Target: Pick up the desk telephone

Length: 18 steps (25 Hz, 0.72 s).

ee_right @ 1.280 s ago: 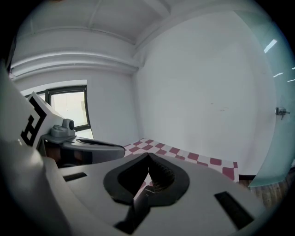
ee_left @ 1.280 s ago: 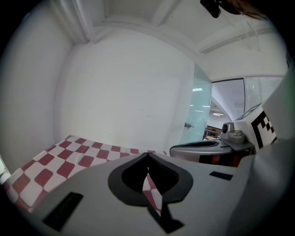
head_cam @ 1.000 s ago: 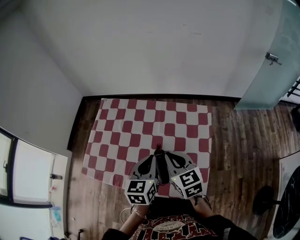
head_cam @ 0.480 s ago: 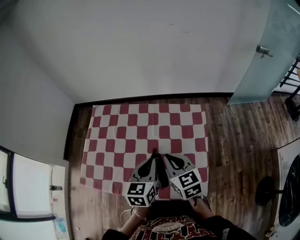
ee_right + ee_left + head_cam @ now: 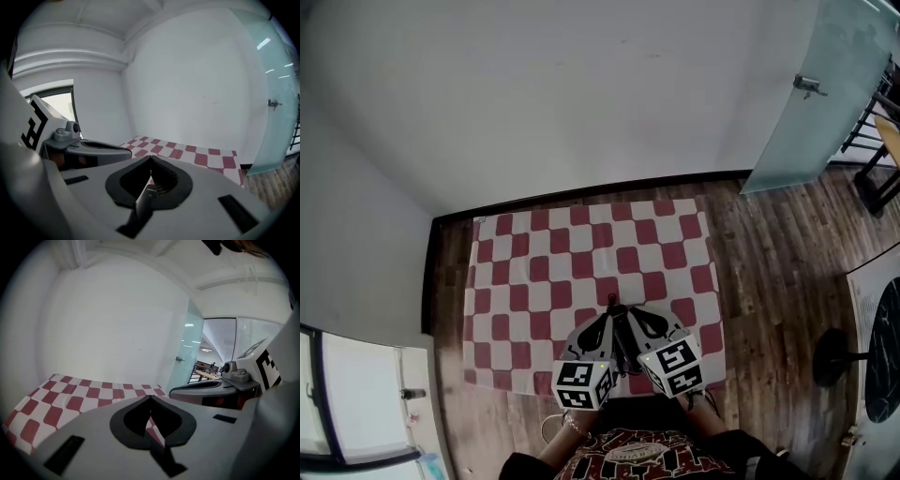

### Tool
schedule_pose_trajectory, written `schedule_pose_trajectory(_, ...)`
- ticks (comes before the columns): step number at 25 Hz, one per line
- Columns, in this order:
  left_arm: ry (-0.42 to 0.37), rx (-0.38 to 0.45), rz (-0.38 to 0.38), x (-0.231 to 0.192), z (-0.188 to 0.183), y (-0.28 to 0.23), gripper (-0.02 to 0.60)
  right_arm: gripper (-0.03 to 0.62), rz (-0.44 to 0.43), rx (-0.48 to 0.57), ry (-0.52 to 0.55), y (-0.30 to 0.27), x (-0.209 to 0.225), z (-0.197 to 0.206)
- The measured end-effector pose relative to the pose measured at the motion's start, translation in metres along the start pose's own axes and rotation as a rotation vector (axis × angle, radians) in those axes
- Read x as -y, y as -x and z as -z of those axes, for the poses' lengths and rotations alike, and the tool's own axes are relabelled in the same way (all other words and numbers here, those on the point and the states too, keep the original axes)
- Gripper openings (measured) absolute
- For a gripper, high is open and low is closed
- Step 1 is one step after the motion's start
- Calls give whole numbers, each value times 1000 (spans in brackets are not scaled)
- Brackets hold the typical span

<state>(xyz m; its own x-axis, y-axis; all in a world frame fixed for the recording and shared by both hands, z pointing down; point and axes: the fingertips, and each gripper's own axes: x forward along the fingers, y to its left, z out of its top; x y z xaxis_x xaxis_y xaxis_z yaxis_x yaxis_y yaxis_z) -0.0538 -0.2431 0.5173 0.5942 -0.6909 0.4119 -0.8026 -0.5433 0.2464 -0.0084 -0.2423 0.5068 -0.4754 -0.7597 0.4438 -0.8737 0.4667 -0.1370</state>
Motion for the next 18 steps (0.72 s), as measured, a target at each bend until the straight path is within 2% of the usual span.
schedule_pose_trajectory(6,-4,-25,36,-2,9,-1,9,17,30,-42,-1,-5,-4,15)
schedule_pose_trajectory(18,19,-62,38,-14,32,3,9,17,30,-140,-15,-19,-11,54)
